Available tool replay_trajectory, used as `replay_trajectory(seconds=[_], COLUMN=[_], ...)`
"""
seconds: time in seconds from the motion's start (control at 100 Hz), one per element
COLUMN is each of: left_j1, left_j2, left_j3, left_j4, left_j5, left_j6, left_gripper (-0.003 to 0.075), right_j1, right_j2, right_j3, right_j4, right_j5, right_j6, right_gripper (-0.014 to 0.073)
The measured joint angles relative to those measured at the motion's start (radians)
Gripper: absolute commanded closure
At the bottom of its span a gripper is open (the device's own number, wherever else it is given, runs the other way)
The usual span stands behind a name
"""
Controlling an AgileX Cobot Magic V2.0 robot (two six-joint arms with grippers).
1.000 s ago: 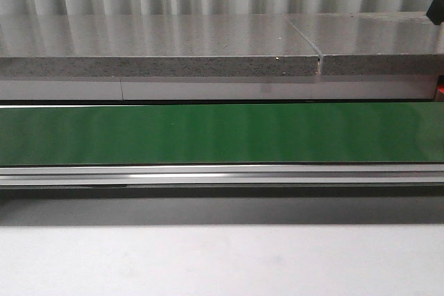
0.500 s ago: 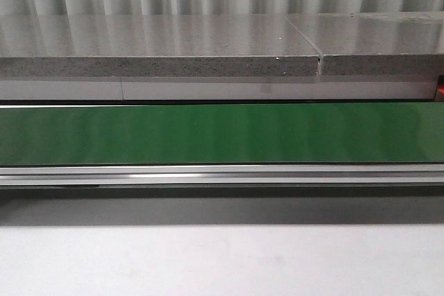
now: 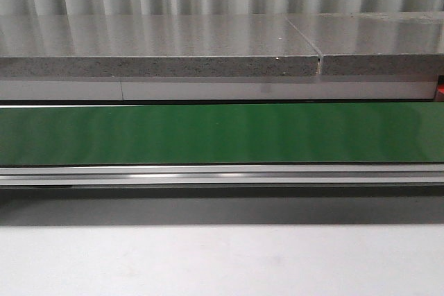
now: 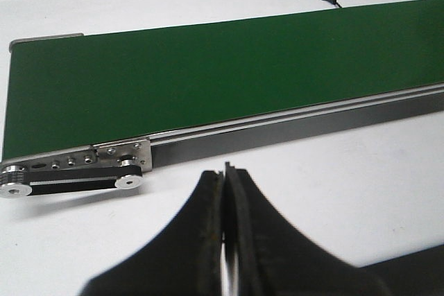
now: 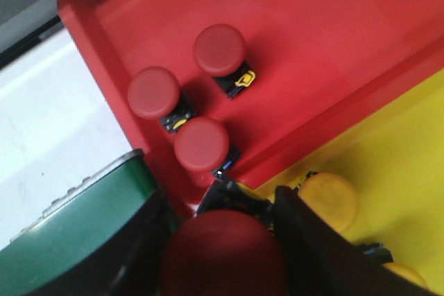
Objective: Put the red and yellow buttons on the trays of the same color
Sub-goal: 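Carry the red button into the red tray and open the right gripper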
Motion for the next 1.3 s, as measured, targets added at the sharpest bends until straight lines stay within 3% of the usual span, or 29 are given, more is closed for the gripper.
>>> replay_trajectory(seconds=[0.28,0.65,1.3], left_j1=[0.0,0.0,0.0], left_j2=[0.0,0.0,0.0], left_j3=[0.0,0.0,0.0], left_j4=[0.0,0.0,0.0], left_j5=[0.0,0.0,0.0], left_j6=[0.0,0.0,0.0], left_gripper=[0.0741,0.0741,0.0741], right_j1=[-0.062,-0.064,-0.064], right_j2=[0.09,0.261,0.41], right_j3=[-0.038,-0.153,-0.164], right_j4=[0.0,0.01,0.02], right_j5=[-0.033,-0.045,-0.144], right_j6=[0.046,0.047,0.048], right_gripper=[0.0472,0.0472,0.0472])
